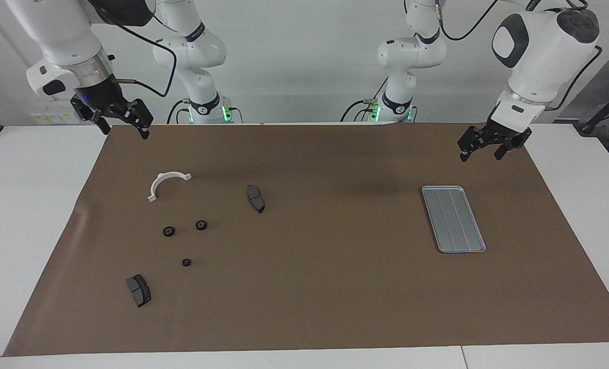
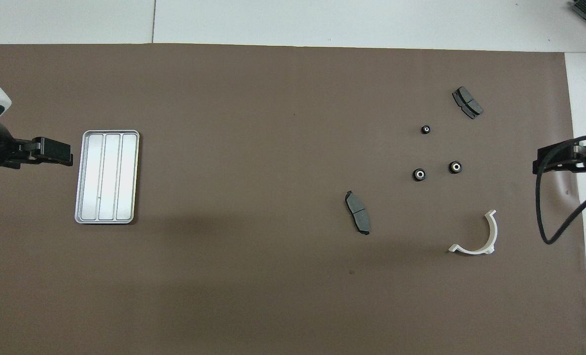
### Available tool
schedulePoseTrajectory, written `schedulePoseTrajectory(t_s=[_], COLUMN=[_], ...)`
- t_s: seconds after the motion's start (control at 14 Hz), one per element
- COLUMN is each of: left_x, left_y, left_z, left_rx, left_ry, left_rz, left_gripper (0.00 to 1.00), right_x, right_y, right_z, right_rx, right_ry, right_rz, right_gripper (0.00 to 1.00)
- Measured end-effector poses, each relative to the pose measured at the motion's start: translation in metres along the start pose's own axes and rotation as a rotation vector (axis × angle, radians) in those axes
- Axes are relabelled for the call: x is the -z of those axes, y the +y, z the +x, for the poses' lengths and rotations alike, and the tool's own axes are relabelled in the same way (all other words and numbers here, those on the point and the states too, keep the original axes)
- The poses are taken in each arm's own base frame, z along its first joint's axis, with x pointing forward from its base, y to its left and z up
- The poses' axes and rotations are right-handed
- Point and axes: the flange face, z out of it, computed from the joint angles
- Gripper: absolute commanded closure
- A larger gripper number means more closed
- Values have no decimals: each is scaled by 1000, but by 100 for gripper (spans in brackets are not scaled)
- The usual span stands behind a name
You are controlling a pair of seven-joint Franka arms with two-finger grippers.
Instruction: Place bearing gear from tray to pile
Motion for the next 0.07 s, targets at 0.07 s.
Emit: schedulePoseTrajectory(t_s=[0.07], left_x=[0], left_y=[0], left_z=[0], left_rx=[0], left_ry=[0], left_rz=[0], left_gripper=[0], right_x=[0], right_y=[0], right_z=[0], right_rx=[0], right_ry=[0], right_rz=[0], right_gripper=[0])
